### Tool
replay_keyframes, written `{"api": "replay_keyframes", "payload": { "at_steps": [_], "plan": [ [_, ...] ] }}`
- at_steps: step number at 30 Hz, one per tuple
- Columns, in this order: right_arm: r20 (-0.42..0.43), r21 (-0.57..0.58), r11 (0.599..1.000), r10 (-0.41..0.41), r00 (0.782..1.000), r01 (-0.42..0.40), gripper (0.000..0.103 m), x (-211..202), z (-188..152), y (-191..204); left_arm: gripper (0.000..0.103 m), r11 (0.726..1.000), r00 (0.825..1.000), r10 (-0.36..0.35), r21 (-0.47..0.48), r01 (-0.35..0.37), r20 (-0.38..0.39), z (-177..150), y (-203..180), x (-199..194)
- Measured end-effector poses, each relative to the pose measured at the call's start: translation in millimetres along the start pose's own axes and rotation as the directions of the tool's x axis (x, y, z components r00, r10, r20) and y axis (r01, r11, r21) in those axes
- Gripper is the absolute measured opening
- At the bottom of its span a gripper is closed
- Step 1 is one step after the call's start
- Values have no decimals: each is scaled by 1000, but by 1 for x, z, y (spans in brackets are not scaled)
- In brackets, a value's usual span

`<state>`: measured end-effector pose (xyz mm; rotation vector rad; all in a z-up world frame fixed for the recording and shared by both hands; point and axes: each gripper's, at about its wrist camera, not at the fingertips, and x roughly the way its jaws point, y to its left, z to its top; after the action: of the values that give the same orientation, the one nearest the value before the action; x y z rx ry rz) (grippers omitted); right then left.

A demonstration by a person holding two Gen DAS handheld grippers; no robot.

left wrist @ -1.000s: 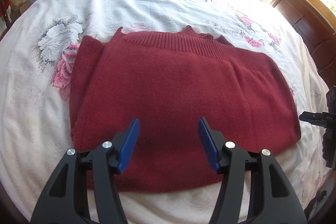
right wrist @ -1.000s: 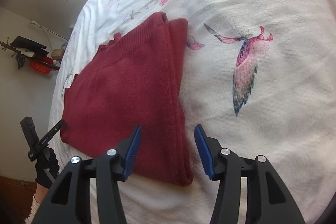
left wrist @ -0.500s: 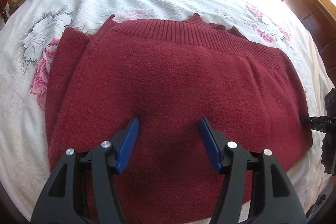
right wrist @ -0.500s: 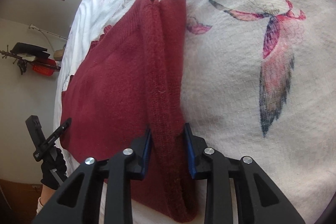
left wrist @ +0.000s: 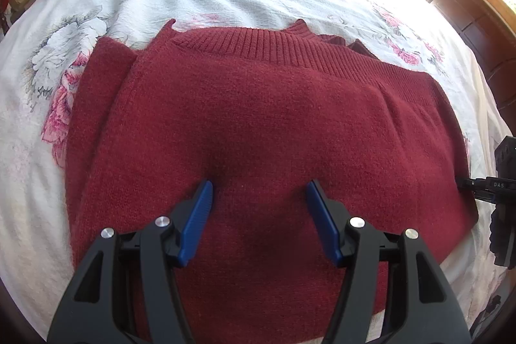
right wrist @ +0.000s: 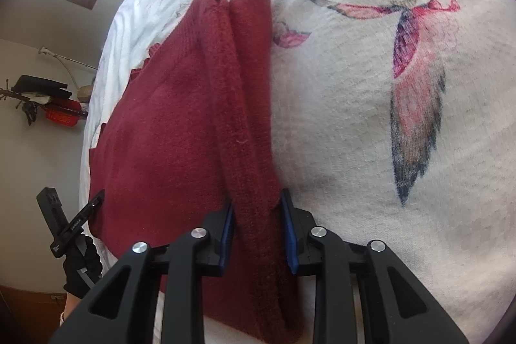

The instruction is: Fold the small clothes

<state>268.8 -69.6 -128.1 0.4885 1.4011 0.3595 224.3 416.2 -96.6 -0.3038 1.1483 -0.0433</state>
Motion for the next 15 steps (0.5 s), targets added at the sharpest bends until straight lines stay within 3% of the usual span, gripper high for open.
{"api": "replay_keyframes", "payload": {
  "at_steps": [6,10,15],
  "plan": [
    [4,-1,994,-112,994,112,21,-13,5,33,57,1000,1000,-3,-27,3,3,2,-2,-24],
    [55,-89,994,-64,996,69,21,-36,9,87,57,998,998,-48,-32,50,37,1,1,-50],
    [54,-210,976,-48,997,59,21,-31,14,158,57,995,996,-84,-47,86,43,4,10,-65]
  ]
}}
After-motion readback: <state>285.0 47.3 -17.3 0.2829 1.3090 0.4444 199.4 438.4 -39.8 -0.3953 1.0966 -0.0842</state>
